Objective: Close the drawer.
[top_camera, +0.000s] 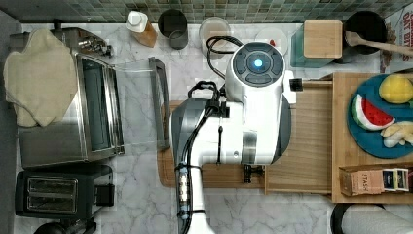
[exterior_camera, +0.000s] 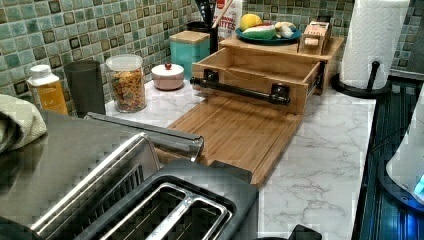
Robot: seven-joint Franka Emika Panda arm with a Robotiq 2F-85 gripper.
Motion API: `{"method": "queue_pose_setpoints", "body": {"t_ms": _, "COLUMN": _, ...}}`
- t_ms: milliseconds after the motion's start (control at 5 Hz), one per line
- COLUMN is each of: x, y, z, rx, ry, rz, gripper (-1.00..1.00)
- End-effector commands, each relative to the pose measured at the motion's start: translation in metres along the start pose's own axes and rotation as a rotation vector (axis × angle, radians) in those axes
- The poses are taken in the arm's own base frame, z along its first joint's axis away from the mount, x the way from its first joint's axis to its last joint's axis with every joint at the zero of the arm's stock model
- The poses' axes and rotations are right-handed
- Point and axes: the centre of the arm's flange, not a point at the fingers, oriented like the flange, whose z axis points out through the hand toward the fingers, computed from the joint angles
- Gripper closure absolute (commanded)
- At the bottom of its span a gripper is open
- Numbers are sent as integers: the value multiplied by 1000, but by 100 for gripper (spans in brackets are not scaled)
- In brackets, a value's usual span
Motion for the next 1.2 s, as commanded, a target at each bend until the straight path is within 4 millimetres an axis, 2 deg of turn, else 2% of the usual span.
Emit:
{"method": "queue_pose_setpoints", "body": {"t_ms": 200, "x": -1, "y": 1, "z": 5, "rx": -7, "ry": -7, "rz": 0, "gripper": 100}}
{"method": "queue_pose_setpoints", "body": {"t_ms": 400, "x": -10, "y": -3, "z": 4, "rx": -41, "ry": -24, "rz": -69, "gripper": 100}}
{"method": "queue_pose_setpoints", "body": {"t_ms": 600, "x": -24, "y": -12, "z": 14, "rx": -66, "ry": -65, "rz": -180, "gripper": 100}}
{"method": "queue_pose_setpoints", "body": {"t_ms": 800, "x": -49, "y": -15, "z": 30, "rx": -30, "ry": -49, "rz": -285, "gripper": 100}}
{"method": "queue_pose_setpoints", "body": {"t_ms": 1200, "x": -80, "y": -4, "z": 68, "rx": -28, "ry": 29, "rz": -462, "gripper": 100}}
